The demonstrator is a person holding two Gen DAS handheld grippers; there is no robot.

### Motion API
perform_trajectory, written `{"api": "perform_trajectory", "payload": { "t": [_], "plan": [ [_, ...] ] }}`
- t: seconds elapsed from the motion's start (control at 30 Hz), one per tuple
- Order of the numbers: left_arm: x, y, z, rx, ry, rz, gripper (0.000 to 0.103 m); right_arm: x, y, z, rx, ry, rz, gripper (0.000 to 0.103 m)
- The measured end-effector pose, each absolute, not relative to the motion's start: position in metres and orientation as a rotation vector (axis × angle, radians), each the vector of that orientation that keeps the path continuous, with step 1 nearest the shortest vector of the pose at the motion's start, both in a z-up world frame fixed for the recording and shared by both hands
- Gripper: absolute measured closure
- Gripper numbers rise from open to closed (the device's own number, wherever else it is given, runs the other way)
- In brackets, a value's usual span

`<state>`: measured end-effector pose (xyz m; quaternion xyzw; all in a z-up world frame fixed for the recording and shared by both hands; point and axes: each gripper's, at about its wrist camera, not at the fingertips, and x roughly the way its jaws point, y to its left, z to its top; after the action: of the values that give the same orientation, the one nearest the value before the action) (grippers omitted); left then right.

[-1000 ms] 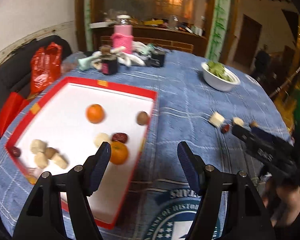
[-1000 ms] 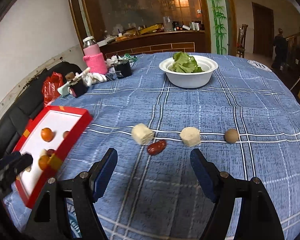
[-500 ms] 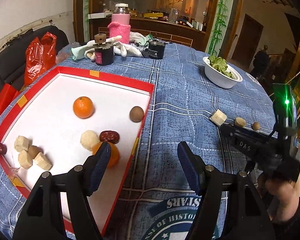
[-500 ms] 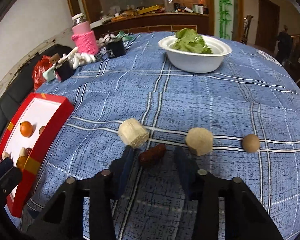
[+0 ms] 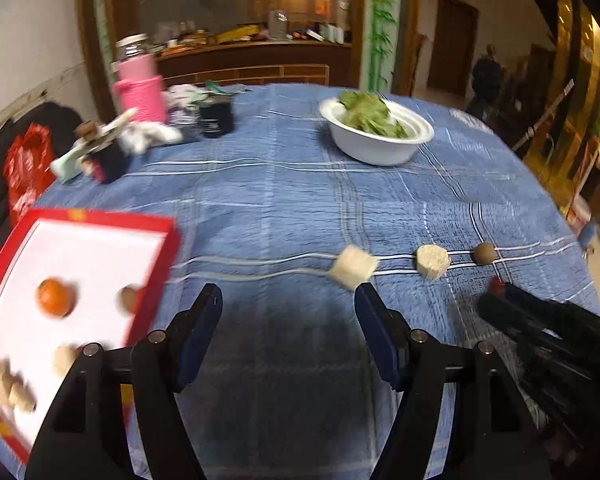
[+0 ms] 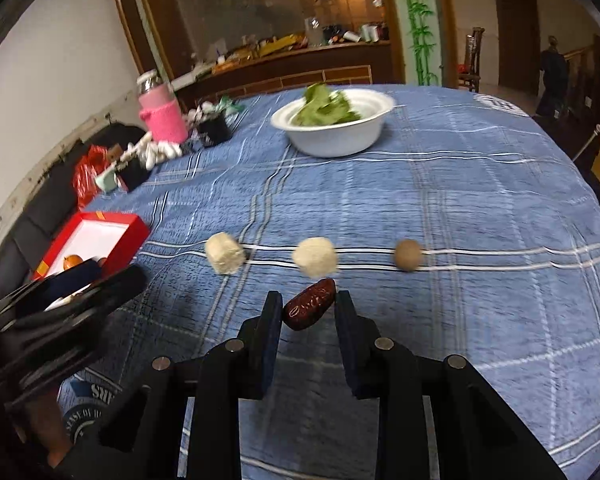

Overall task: Organize fruits
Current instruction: 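Grasp the red date with the right tool while the left tool grasps a yam chunk, then carry the red date and yam chunk over the red-rimmed tray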

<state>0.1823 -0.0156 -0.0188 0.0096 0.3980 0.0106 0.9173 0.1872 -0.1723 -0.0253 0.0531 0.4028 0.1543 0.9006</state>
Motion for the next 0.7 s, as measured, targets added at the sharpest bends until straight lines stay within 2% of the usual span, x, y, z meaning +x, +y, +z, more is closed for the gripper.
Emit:
{"api": "perform_trajectory", "payload": {
  "t": [0.33, 0.4, 0.43, 0.7],
  "plan": [
    [0.223, -0.045, -0.047, 0.084, 0.862, 0.017, 0.035, 0.184, -0.211, -0.011, 0.232, 0.768, 0.338, 0.075],
    [0.226, -0.044, -0.051, 0.080, 0.884, 0.014, 0.053, 0.184, -0.212, -0.010, 0.239, 0.766, 0.341, 0.075],
    [0.226, -0.043, -0.050, 0.071, 0.880, 0.008, 0.074, 0.184, -0.213, -0.008, 0.244, 0.759, 0.339, 0.075],
    [0.195, -0.030, -0.039, 0.067, 0.857, 0.041, 0.074, 0.182, -0.217, -0.007, 0.250, 0.742, 0.318, 0.075]
  ]
}}
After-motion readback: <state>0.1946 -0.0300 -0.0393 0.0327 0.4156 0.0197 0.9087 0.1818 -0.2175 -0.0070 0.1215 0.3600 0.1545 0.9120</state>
